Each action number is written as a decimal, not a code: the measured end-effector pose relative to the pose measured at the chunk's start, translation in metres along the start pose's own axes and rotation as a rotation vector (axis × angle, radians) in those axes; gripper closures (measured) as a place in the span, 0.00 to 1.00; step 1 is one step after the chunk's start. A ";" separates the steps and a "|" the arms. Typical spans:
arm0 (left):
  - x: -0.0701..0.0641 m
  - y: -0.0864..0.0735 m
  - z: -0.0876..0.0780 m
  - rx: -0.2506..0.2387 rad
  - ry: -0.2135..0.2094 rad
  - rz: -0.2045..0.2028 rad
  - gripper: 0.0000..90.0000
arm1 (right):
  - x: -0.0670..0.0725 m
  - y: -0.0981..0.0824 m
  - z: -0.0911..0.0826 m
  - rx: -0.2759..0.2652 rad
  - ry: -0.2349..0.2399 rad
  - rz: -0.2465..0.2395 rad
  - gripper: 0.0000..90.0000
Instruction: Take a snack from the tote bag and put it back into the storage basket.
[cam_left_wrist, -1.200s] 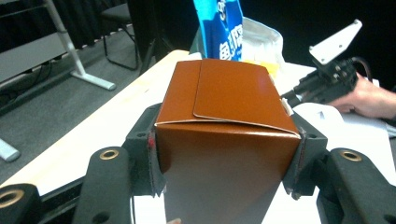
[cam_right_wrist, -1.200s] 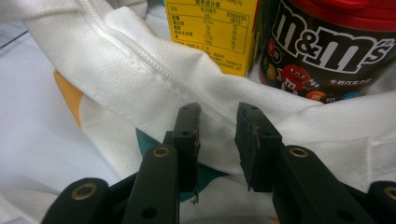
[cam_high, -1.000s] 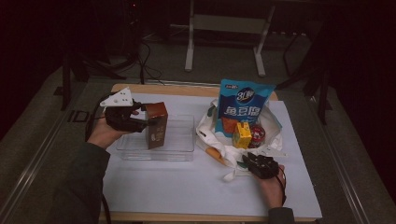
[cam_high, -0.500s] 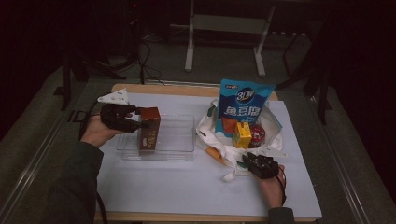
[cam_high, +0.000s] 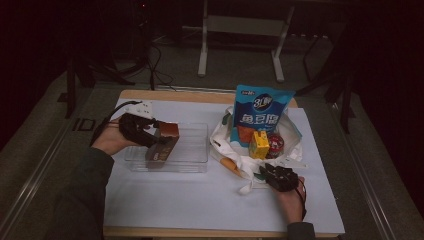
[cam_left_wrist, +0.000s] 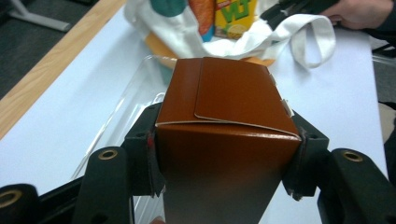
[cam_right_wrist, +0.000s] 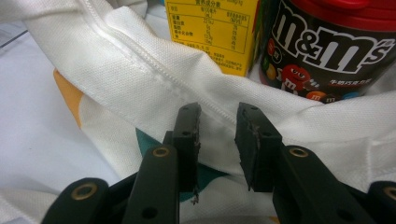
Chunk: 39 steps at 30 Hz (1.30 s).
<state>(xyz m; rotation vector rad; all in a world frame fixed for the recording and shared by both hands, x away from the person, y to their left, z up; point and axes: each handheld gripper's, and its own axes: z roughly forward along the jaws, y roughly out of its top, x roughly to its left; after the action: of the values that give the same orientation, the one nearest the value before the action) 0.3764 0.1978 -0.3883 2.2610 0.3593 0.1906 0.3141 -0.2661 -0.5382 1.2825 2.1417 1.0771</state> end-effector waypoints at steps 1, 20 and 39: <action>0.000 0.000 0.000 0.000 0.000 0.000 0.46 | 0.000 0.000 0.000 0.000 0.001 0.001 0.78; -0.008 0.025 0.051 0.054 -0.097 -0.006 0.42 | 0.000 0.000 0.000 0.000 0.003 0.002 0.78; -0.015 0.031 0.082 0.105 -0.104 -0.033 0.39 | -0.001 0.000 0.000 0.001 0.009 0.002 0.76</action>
<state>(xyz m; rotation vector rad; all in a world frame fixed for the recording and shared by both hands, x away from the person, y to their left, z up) 0.3887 0.1153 -0.4185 2.3560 0.3583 0.0373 0.3143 -0.2667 -0.5382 1.2830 2.1478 1.0847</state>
